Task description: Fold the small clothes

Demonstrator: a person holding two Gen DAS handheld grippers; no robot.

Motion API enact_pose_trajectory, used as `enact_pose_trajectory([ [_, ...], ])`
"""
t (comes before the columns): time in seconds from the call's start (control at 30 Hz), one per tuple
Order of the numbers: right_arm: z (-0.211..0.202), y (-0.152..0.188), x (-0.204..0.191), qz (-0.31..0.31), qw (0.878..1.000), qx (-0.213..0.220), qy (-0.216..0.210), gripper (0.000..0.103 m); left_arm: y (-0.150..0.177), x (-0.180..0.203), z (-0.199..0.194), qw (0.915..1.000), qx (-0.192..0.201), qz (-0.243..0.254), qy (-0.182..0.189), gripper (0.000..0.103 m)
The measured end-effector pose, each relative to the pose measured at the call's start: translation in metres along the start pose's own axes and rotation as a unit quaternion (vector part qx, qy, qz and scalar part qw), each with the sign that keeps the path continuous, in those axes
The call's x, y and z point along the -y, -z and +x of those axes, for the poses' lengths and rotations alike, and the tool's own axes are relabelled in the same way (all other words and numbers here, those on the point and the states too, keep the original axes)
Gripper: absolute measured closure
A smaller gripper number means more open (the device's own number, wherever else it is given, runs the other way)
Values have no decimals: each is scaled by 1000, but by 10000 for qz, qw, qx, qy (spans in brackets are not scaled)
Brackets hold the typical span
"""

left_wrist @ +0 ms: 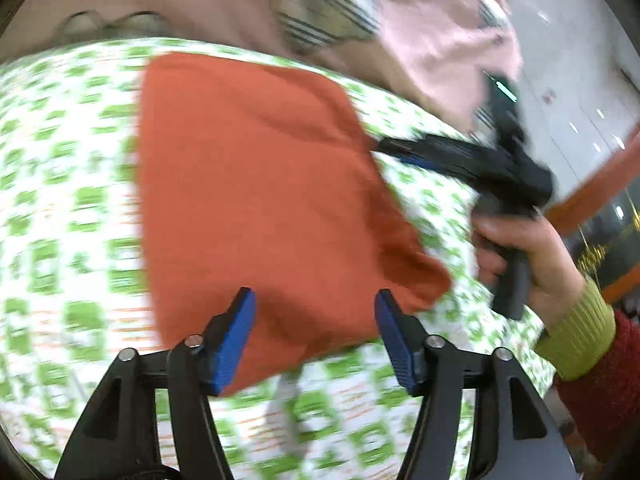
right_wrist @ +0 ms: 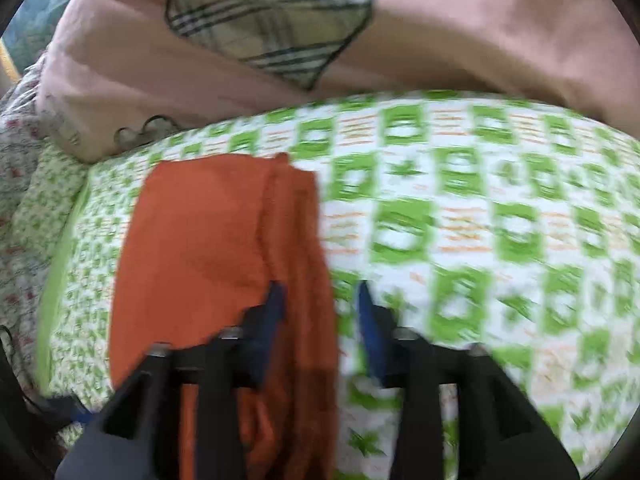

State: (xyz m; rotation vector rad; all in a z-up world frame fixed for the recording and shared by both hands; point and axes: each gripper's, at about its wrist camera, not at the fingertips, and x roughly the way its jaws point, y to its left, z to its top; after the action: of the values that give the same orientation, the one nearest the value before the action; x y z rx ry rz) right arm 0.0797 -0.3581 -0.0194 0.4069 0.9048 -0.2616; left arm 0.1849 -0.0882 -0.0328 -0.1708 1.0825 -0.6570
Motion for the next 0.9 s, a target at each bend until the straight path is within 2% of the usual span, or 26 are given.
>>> enact_pose_trajectory([
  [0.07,-12,9,3,219,9992,113,-303,30,-3,-30,-6,9993,15,-354,-147,35],
  [0.13,-12,16,-3,137,9976,-29,-685,24,-9,-61,-3,9970,-38,-737,-249,35],
  [0.23,-1,21,-8,-53,9978,-262,-612,24,-16,-88,4,9949,-106,-990,-161,34],
  [0.33,15,21,2,194,9967,-448,-649,24,-24,-104,21,9937,-224,-1102,-35,34],
  [0.43,28,24,12,522,9927,-629,-888,25,-28,-112,41,9914,-283,-1266,180,34],
  [0.53,39,30,19,832,9863,-890,-1109,48,-29,-108,55,9900,-165,-1364,312,34],
  [0.57,41,32,20,977,9830,-940,-1240,66,-31,-104,61,9907,-136,-1315,325,49],
  [0.6,41,33,19,1065,9806,-985,-1322,76,-32,-102,61,9913,-161,-1255,368,62],
  [0.67,33,35,7,1001,9835,-915,-1201,80,-31,-98,51,9919,-62,-1179,476,79],
  [0.73,20,35,-6,921,9859,-822,-1129,81,-37,-88,37,9924,61,-1097,558,81],
  [0.9,-9,47,-46,803,9778,-635,-1829,83,-7,-96,-50,9946,437,-838,419,82],
])
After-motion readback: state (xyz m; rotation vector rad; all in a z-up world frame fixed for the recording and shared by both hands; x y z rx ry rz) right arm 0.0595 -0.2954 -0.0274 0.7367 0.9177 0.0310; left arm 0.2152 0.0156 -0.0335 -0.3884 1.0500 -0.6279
